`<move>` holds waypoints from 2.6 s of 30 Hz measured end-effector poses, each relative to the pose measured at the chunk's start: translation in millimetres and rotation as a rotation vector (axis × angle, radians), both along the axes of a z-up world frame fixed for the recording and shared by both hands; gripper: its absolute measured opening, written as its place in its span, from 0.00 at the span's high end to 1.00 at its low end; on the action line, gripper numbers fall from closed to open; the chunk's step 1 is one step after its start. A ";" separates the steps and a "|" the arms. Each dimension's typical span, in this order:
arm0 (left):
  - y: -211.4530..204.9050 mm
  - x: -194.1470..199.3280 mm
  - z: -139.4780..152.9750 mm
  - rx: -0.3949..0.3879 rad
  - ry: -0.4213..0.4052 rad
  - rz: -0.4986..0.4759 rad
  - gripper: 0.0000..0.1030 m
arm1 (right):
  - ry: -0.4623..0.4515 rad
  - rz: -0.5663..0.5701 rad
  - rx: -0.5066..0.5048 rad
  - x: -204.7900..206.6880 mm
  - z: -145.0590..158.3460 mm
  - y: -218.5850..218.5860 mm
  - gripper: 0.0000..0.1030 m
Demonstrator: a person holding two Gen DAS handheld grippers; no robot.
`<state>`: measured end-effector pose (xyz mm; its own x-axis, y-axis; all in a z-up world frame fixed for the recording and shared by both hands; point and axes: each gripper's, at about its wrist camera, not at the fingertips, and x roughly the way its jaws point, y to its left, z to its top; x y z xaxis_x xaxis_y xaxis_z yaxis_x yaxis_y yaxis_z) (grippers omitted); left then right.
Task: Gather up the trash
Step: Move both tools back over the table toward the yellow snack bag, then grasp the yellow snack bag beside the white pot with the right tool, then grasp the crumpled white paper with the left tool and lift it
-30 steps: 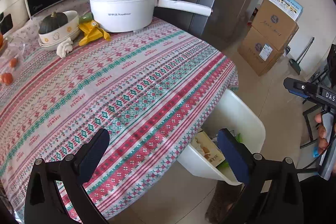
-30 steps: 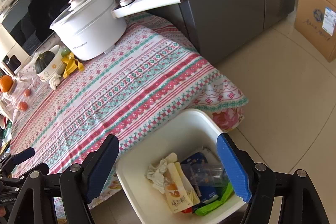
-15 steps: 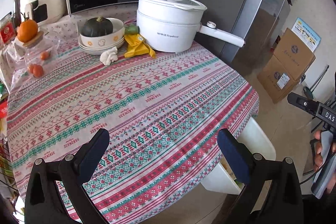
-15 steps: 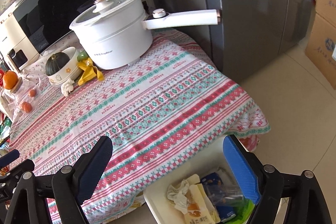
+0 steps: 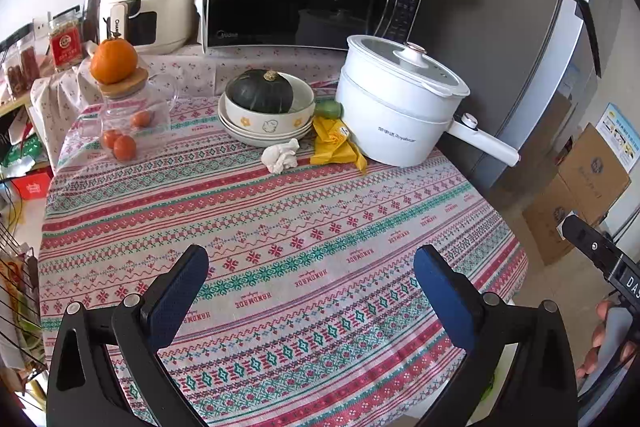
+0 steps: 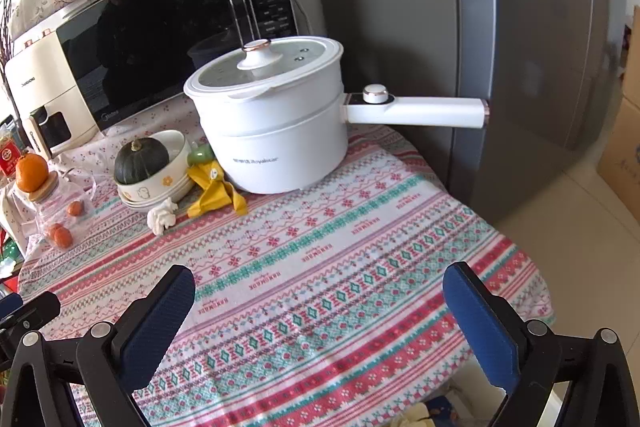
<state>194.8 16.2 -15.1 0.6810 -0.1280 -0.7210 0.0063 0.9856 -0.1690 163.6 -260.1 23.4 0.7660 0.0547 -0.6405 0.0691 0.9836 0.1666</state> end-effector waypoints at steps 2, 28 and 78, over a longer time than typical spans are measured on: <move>4.7 15.2 -4.5 0.013 0.000 -0.004 0.00 | 0.001 0.026 -0.017 12.5 -3.2 11.1 0.00; 57.0 231.1 -155.0 -0.269 0.092 -0.047 0.67 | 0.139 0.062 0.060 195.4 -134.0 81.7 0.07; 51.6 107.4 -57.3 -0.193 0.100 -0.101 0.75 | 0.158 0.077 0.250 99.8 -98.7 71.9 0.88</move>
<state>302.2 67.8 -72.4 0.5841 -0.3339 -0.7398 0.0772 0.9302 -0.3588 263.4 -188.2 -75.3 0.6451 0.2796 -0.7111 0.0402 0.9170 0.3970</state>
